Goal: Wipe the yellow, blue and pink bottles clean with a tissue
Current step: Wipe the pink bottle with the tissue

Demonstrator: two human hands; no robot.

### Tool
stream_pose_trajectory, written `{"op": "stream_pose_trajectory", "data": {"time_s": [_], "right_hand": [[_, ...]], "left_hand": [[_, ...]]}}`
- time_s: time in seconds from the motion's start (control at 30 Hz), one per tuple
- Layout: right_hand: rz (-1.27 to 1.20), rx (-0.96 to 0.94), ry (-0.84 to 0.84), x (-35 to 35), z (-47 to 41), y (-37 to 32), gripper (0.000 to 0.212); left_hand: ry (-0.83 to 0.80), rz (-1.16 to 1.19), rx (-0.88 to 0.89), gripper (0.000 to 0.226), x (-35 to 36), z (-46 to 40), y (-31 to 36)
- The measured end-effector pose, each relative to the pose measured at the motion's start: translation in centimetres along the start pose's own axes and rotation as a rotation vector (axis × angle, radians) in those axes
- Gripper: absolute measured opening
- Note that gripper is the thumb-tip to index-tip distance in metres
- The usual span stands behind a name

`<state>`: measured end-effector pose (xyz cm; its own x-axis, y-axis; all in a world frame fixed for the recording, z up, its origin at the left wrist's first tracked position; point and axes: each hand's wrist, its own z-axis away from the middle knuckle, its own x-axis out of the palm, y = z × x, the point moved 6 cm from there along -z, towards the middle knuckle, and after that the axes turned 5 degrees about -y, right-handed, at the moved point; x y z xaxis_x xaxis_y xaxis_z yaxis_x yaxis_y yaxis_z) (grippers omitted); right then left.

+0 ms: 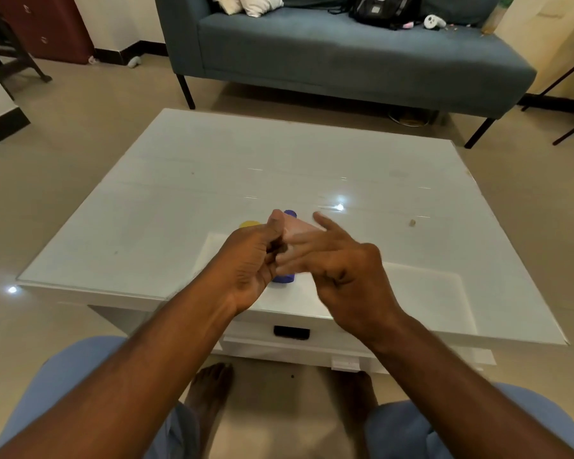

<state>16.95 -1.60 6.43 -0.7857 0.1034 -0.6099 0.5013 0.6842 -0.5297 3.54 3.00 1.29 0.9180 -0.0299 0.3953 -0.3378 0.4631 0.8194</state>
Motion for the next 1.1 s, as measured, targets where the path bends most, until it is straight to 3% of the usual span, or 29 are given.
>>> {"op": "stream_pose_trajectory", "data": {"time_s": [0.17, 0.33, 0.43, 0.5, 0.6, 0.77, 0.87, 0.97, 1.1], "right_hand": [[-0.252, 0.023, -0.11, 1.8, 0.7, -1.4, 0.027], [-0.507, 0.393, 0.263, -1.2, 0.4, 1.3, 0.033], [-0.409, 0.656, 0.352, -2.8, 1.2, 4.3, 0.027], [-0.402, 0.738, 0.273, -2.3, 1.6, 4.9, 0.027], [-0.316, 0.662, 0.037, -0.7, 1.2, 3.4, 0.033], [0.002, 0.503, -0.203, 0.0, 1.2, 2.5, 0.07], [0.05, 0.45, -0.189, -0.2, 1.1, 2.5, 0.055], [-0.012, 0.45, -0.134, -0.4, 0.9, 2.5, 0.04], [-0.138, 0.491, -0.007, -1.3, 0.7, 2.4, 0.034]], "left_hand": [[0.017, -0.068, 0.018, 0.037, -0.4, 0.0, 0.4], [0.0, 0.002, 0.035, 0.022, -0.2, 0.2, 0.7], [-0.022, 0.03, 0.026, 0.028, 0.0, 0.3, 0.5], [-0.04, 0.04, 0.033, 0.027, 0.3, 0.2, 0.4], [-0.037, 0.056, 0.06, 0.022, 0.7, 0.2, 0.5], [-0.023, 0.038, 0.076, 0.035, 0.3, 0.1, 0.7], [-0.03, 0.028, 0.1, 0.033, 0.2, 0.3, 1.0], [-0.031, -0.16, 0.17, 0.033, 0.2, 0.5, 1.6], [0.074, -0.785, 0.489, 0.048, 0.3, 1.3, 3.9]]}}
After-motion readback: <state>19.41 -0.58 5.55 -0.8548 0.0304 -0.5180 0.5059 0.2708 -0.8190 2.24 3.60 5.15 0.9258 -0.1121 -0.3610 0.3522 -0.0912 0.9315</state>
